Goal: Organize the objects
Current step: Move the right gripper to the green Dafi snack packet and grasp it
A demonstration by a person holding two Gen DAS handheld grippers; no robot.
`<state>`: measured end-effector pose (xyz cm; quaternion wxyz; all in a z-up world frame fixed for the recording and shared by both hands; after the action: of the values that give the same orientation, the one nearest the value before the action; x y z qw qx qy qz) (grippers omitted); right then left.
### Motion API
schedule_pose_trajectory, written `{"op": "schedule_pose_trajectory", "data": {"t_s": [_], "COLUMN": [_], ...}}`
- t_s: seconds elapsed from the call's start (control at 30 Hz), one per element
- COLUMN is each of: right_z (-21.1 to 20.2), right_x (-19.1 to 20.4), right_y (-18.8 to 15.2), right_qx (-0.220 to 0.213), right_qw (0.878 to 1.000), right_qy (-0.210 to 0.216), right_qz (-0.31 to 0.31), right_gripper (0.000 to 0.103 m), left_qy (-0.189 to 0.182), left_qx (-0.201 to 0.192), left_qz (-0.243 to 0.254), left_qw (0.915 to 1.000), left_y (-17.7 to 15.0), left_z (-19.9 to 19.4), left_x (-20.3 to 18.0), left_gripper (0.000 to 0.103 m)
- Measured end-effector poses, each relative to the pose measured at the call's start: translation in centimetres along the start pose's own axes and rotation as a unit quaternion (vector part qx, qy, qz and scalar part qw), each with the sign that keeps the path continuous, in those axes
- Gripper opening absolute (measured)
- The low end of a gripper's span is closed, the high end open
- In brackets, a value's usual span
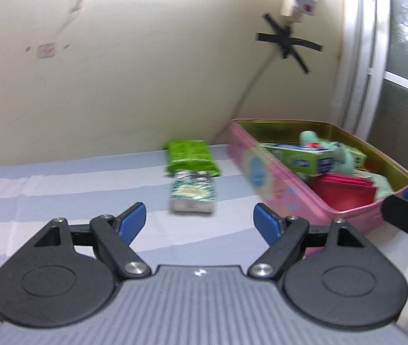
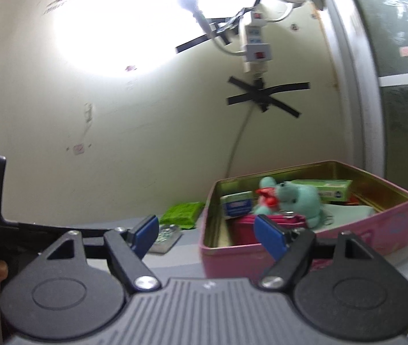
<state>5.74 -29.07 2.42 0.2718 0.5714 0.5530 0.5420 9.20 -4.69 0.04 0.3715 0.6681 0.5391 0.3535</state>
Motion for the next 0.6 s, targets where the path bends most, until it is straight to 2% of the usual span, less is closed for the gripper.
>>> {"op": "schedule_pose_trajectory", "data": {"t_s": [0.17,0.3,0.37,0.43,0.53,0.6], "right_z": [2.3,5.4,7.8,10.7,16.8,21.3], "right_x": [3.1,6.2,7.9,9.2,11.0,11.2], "right_y": [-1.1,-2.2,-2.4,-2.1,-1.2,-0.9], "right_qx": [0.032,0.074,0.096,0.11,0.123,0.154], "right_qw": [0.999,0.994,0.991,0.99,0.988,0.985], "right_qy": [0.027,0.058,0.07,0.071,0.048,0.028], "right_qz": [-0.027,-0.047,-0.056,-0.06,-0.083,-0.071], "right_gripper": [0.076,0.077,0.079,0.091,0.098,0.098], "left_qy": [0.044,0.076,0.091,0.108,0.122,0.123], "left_qx": [0.005,0.011,0.009,0.008,0.006,0.008], "left_qz": [-0.024,-0.07,-0.086,-0.091,-0.102,-0.109], "left_qw": [0.9987,0.9946,0.9921,0.99,0.9873,0.9864], "left_y": [-1.8,-3.2,-3.6,-3.9,-4.1,-4.2], "left_z": [1.0,1.8,2.2,2.4,2.6,2.7], "left_x": [4.9,9.0,10.6,11.8,13.0,13.3], "left_gripper": [0.083,0.083,0.083,0.083,0.083,0.083]}}
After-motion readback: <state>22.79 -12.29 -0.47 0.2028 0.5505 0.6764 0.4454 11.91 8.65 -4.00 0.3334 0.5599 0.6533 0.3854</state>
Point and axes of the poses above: each gripper's, at about its wrist camera, not at the fingertips, and z roughly the way its jaws point, x to its left, y to its top, the point moved 7 cm from there along z, roughly the way its jaws point, and after that the axes turned 9 degrees about z, right-handed, at the moved point
